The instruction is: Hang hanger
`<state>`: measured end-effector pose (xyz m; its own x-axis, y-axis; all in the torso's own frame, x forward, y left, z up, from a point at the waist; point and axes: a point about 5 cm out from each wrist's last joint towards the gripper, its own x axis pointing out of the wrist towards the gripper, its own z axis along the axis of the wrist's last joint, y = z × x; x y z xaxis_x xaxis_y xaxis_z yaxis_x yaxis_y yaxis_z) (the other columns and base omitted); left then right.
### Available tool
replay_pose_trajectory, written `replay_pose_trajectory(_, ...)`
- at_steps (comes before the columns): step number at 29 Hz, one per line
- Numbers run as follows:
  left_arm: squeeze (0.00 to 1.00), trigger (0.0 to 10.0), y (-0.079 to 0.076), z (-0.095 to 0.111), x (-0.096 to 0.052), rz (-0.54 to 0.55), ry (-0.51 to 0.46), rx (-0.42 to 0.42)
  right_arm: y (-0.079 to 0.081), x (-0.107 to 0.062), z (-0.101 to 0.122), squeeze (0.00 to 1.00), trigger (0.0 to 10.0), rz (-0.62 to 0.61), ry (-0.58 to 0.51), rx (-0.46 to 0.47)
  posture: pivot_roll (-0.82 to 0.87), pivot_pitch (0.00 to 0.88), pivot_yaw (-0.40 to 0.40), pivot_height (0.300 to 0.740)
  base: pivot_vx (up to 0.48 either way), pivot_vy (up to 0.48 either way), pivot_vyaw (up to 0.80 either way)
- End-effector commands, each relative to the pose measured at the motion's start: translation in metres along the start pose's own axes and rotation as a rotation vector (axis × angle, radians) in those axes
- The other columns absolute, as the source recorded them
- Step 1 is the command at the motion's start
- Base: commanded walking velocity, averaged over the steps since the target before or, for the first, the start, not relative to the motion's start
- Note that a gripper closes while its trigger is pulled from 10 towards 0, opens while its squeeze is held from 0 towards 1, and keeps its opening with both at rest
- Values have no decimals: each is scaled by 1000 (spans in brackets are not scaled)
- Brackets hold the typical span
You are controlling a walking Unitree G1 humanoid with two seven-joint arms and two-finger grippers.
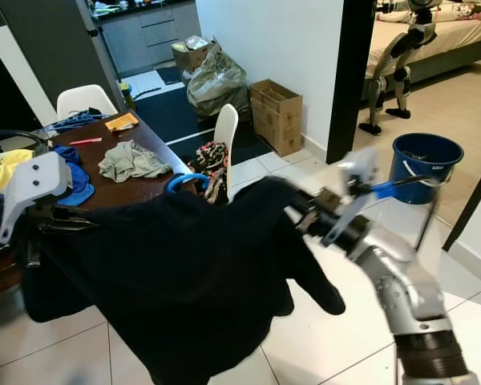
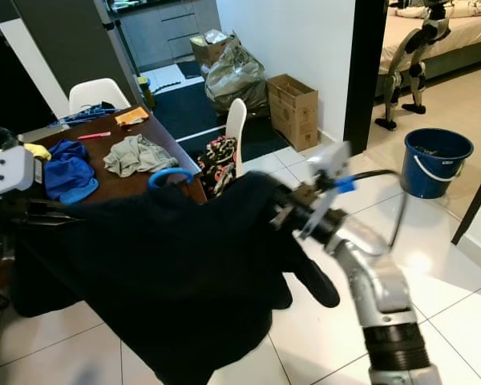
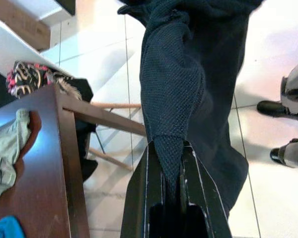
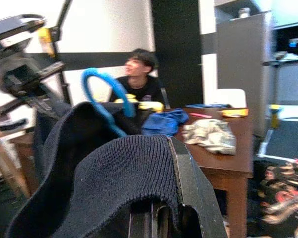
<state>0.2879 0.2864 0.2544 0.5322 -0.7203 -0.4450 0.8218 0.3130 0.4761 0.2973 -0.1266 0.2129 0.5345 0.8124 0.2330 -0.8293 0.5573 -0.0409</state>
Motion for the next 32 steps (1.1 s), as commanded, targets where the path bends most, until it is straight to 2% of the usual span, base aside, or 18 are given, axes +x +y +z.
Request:
replay_pose_trajectory(1,0,10000,2,2,-5,34,-28,-10,6,3,2,0,0,32,-12,9,4,0,152,740,0,0,0)
replay_pose_trajectory(2,0,10000,5,3,-6,52,-41,-12,12,5,0,0,0,70,-4,18,4,0,152,740,0,0,0)
replay_pose_trajectory(4,0,10000,5,3,-6,52,-41,-12,12,5,0,0,0,70,-4,18,4,0,152,740,0,0,0)
replay_pose_trajectory(5,0,10000,8,3,-9,79,-43,-13,17,6,-2,0,0,104,8,21,-1,0,149,740,0,0,0)
replay_pose_trajectory(8,0,10000,8,3,-9,79,-43,-13,17,6,-2,0,0,104,8,21,-1,0,149,740,0,0,0)
replay_pose_trajectory(10,0,10000,11,-3,-18,118,-31,-24,23,3,-5,0,0,149,38,28,-2,0,141,740,0,0,0)
replay_pose_trajectory(13,0,10000,12,-7,-23,138,-19,-36,26,1,-7,0,0,168,54,33,-2,0,141,740,0,0,0)
replay_pose_trajectory(17,0,10000,11,-12,-26,148,-2,-49,27,0,-9,0,0,172,73,32,-4,0,137,740,0,0,0)
replay_pose_trajectory(21,0,10000,12,-13,-32,159,-9,-76,23,-8,-17,0,0,162,142,6,0,0,133,740,0,0,0)
replay_pose_trajectory(22,0,10000,9,-10,-34,116,-39,-99,17,-11,-23,0,0,136,201,-32,0,0,133,740,0,0,0)
replay_pose_trajectory(23,0,10000,9,-10,-34,116,-39,-99,17,-11,-23,0,0,136,201,-32,0,0,133,740,0,0,0)
replay_pose_trajectory(25,0,10000,0,1,-32,6,-123,-126,9,-16,-32,0,0,104,282,-87,0,0,133,740,0,0,0)
replay_pose_trajectory(26,0,10000,0,1,-32,6,-123,-126,9,-16,-32,0,0,104,282,-87,0,0,133,740,0,0,0)
replay_pose_trajectory(27,0,10000,-4,7,-29,-42,-167,-133,9,-17,-33,0,0,107,297,-97,-1,0,132,740,0,0,0)
replay_pose_trajectory(29,0,10000,-4,7,-29,-42,-167,-133,9,-17,-33,0,0,107,297,-97,-1,0,132,740,0,0,0)
replay_pose_trajectory(32,0,10000,-9,18,-22,-103,-264,-147,11,-16,-36,0,0,109,327,-125,-7,0,136,740,0,0,0)
